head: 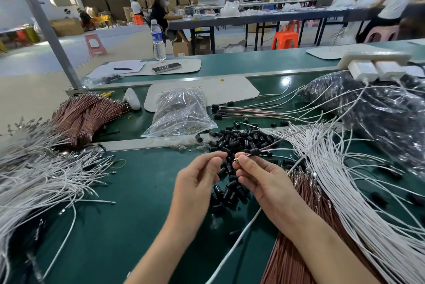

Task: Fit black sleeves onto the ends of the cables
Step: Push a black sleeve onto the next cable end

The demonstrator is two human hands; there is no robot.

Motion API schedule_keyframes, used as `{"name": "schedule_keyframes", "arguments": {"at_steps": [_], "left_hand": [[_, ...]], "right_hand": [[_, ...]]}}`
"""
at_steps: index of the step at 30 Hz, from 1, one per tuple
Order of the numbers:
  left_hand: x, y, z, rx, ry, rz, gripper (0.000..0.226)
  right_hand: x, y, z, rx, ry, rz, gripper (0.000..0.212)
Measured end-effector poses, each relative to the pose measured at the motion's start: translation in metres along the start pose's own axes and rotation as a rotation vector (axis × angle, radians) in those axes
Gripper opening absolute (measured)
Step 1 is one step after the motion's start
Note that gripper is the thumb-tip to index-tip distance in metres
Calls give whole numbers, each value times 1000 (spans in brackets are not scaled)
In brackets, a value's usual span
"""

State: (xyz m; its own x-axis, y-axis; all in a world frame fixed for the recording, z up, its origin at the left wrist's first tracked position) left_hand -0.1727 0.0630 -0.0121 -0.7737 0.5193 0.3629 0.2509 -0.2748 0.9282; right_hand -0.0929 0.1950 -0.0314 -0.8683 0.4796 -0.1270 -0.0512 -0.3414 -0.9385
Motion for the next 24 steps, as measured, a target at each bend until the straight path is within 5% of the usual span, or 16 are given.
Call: {"name": "schedule_keyframes", "arguments": {"at_steps": [24], "left_hand": [[-14,-8,13,-116,32,-96,18]], "right_hand": [[0,4,3,-9,-21,1,26]]}}
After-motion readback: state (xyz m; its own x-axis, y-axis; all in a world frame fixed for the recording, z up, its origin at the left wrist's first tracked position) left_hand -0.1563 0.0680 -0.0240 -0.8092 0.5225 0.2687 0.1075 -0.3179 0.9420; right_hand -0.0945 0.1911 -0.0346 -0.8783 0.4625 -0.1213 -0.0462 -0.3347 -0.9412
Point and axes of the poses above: each hand's wrist, its own x-axis towards the middle knuckle, its own z-axis out of the palm, y = z × x, the point moved 6 cm from there along x, towards the middle knuckle, and after that the axes turned 14 degrees about -x, right-handed, at the moved point
